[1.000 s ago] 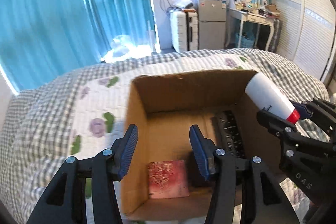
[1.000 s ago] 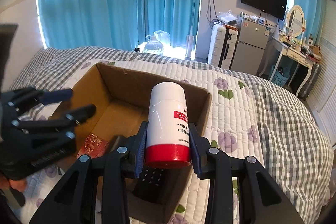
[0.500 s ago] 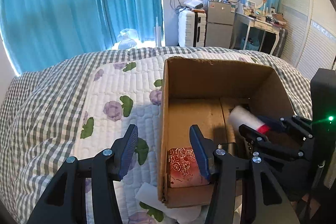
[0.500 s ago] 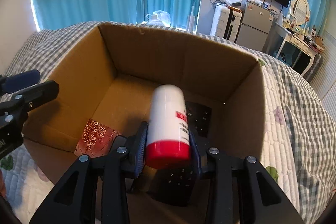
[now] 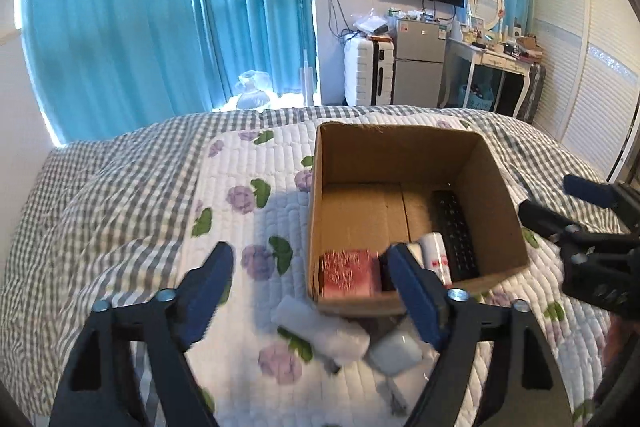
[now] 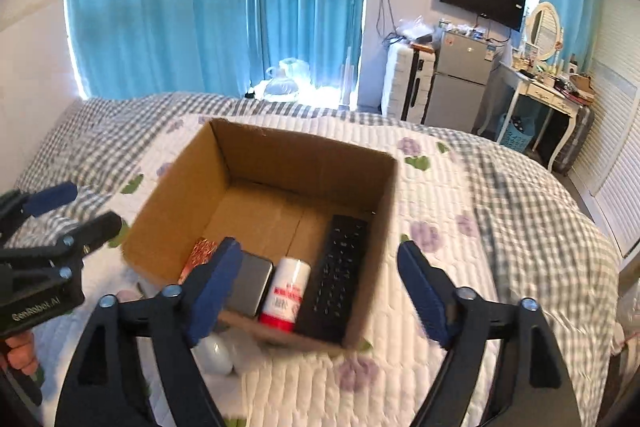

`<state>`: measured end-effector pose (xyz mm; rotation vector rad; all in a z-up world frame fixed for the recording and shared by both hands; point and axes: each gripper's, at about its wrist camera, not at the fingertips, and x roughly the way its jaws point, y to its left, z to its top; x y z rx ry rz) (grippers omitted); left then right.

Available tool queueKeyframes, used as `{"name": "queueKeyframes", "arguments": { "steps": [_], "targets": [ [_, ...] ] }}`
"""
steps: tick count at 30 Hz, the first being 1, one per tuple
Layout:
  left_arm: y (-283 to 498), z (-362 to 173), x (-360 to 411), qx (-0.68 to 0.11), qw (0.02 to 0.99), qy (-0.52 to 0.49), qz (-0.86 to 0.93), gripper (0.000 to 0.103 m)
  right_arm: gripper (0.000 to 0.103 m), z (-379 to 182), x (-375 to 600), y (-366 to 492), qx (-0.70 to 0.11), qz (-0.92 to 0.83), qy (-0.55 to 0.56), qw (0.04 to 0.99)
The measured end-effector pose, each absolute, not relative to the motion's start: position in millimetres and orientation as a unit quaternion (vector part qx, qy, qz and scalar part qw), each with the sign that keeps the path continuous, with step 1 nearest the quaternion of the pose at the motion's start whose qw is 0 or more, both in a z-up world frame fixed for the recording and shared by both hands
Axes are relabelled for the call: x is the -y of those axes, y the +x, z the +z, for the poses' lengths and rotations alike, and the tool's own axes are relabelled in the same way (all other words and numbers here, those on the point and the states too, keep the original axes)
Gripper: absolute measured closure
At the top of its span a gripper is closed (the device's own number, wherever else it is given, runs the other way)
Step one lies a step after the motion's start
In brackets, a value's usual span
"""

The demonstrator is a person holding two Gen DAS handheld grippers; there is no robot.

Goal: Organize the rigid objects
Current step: 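Place the power bank in the box with the left tool while the right tool drops the pill bottle in, then grasp the white charger with the right tool while the left tool grasps the earbud case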

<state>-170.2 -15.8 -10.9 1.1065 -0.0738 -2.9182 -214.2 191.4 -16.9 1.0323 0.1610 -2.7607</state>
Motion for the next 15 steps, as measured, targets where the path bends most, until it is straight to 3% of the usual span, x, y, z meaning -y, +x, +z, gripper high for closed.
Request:
{"name": "queueKeyframes", "arguments": {
  "steps": [4,15],
  "targets": [
    [-142,-11,12,0.024,0.004,0.356,-0.934,0.011,0.009,-5,-199,-178,-0.058,-0.933,0.343,0.087],
    [-87,-69,22,-0.006,0.006,0.390,-0.921,0.009,0.009,-63,-185,-116,-0.059,-0.918,0.377,0.107]
  ]
}}
